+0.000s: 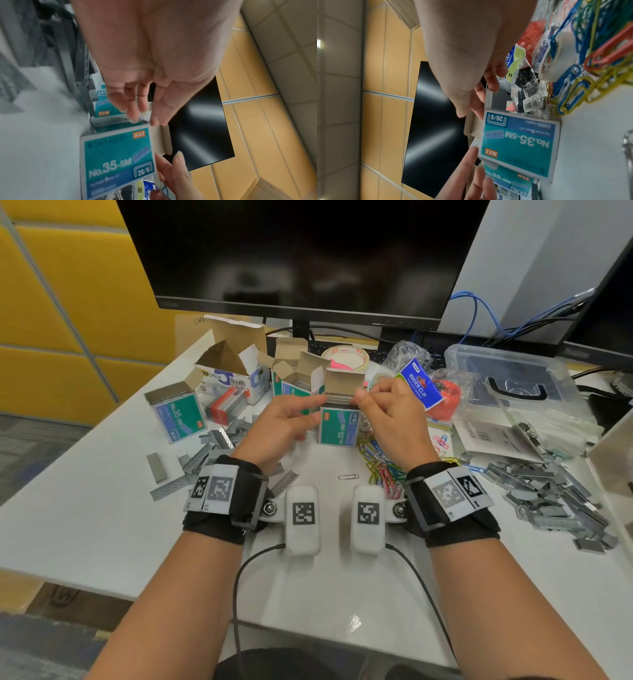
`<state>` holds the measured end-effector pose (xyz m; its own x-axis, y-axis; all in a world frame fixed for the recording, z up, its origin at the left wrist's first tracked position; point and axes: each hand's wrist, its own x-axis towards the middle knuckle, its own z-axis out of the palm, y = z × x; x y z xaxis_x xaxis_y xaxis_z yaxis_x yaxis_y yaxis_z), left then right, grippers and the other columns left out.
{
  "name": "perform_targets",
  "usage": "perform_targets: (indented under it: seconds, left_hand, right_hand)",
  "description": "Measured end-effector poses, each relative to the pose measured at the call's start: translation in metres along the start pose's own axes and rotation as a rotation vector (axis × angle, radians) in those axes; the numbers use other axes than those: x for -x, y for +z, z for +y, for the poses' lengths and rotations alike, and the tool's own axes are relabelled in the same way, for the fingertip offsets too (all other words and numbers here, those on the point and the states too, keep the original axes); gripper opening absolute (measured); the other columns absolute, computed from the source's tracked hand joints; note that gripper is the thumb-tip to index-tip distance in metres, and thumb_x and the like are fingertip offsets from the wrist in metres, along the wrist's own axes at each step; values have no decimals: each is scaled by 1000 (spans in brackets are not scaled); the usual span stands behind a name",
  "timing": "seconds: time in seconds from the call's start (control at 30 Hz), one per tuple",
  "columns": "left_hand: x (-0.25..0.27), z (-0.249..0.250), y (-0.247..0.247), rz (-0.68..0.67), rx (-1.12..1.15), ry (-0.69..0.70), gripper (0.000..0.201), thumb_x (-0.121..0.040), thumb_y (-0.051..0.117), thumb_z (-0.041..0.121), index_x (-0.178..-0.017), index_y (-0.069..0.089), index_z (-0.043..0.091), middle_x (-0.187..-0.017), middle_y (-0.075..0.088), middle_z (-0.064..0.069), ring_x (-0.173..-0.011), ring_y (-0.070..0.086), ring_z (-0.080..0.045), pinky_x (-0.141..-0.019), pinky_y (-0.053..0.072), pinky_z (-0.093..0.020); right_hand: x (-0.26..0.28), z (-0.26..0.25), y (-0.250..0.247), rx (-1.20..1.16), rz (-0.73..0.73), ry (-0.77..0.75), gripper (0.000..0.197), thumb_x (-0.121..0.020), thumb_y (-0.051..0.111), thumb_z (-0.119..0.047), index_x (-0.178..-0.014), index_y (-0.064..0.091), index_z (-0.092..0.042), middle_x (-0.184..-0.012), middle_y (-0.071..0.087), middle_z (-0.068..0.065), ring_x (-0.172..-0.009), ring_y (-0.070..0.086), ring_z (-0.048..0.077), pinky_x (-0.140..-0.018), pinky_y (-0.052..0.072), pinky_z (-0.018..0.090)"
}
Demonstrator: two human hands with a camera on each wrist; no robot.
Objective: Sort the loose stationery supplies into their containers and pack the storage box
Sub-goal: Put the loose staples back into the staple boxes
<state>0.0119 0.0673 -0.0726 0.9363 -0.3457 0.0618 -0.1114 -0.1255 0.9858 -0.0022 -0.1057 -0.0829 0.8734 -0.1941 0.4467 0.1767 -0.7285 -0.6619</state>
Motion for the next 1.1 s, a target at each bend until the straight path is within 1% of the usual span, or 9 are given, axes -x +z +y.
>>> perform_targets:
  seconds: [0.17,0.3,0.4,0.5,0.63,0.73,0.93,1.03,1.1]
  left_hand:
    - [14,2,-16,139,-255,-86,34,-89,57,3,-115,58,24,-93,58,2,-83,56,-13,-70,47,-21]
    - [23,13,-21,-4,-569,-214,44,-80,71,11,-120,55,19,-94,65,0,-83,60,-15,-79,48,-28]
    - [22,18,-15,-138,-815,-277,55,-73,78,17,-123,53,21,-100,58,2,-87,55,-15,-77,45,-27]
    - [19,19,-9,-219,-973,-343,60,-71,80,18,-124,53,23,-108,54,2,-97,52,-18,-88,48,-33]
    - [14,23,-4,-228,-1046,-335,59,-73,79,15,-126,54,19,-109,54,-1,-95,51,-19,-84,46,-29]
    - [11,22,-1,-177,-1090,-269,54,-78,74,10,-128,55,17,-125,55,-5,-112,52,-22,-84,41,-26]
    - [13,16,3,28,-865,-138,30,-92,52,4,-118,64,13,-129,57,-6,-119,51,-22,-100,40,-30]
    - [15,18,3,240,-408,-56,15,-91,58,5,-102,68,8,-106,67,-10,-89,64,-16,-76,55,-23]
    - [17,22,4,321,-121,-27,10,-87,63,5,-97,67,3,-91,70,-12,-71,66,-13,-59,55,-17]
  right_hand:
    - [-1,1,0,5,-8,23,39,-96,47,-36,-106,71,-7,-99,48,4,-97,44,13,-83,37,25]
    - [0,-1,1,20,-14,27,41,-96,45,-37,-108,70,-7,-102,49,5,-100,45,16,-84,37,27]
    - [1,-2,0,5,-11,36,41,-96,45,-37,-110,70,-6,-102,48,5,-99,43,13,-83,36,25]
    - [2,-3,0,10,-21,43,42,-96,45,-38,-110,69,-7,-106,50,7,-99,42,13,-81,34,23]
    - [2,-2,-1,6,-26,39,41,-96,47,-37,-109,70,-6,-108,51,10,-103,44,17,-83,34,24]
    - [2,-2,-1,-7,-27,34,40,-96,48,-36,-106,71,-5,-107,51,10,-104,45,19,-86,37,28]
    - [3,-1,-2,7,-18,26,40,-95,47,-38,-104,72,-9,-106,55,8,-106,46,24,-91,39,37]
    - [6,-4,-5,-5,39,-13,32,-94,51,-38,-105,72,-16,-111,60,2,-110,40,21,-91,33,35]
    - [10,-8,-7,-80,90,-97,24,-90,59,-37,-102,73,-22,-109,64,-4,-108,40,17,-87,29,31]
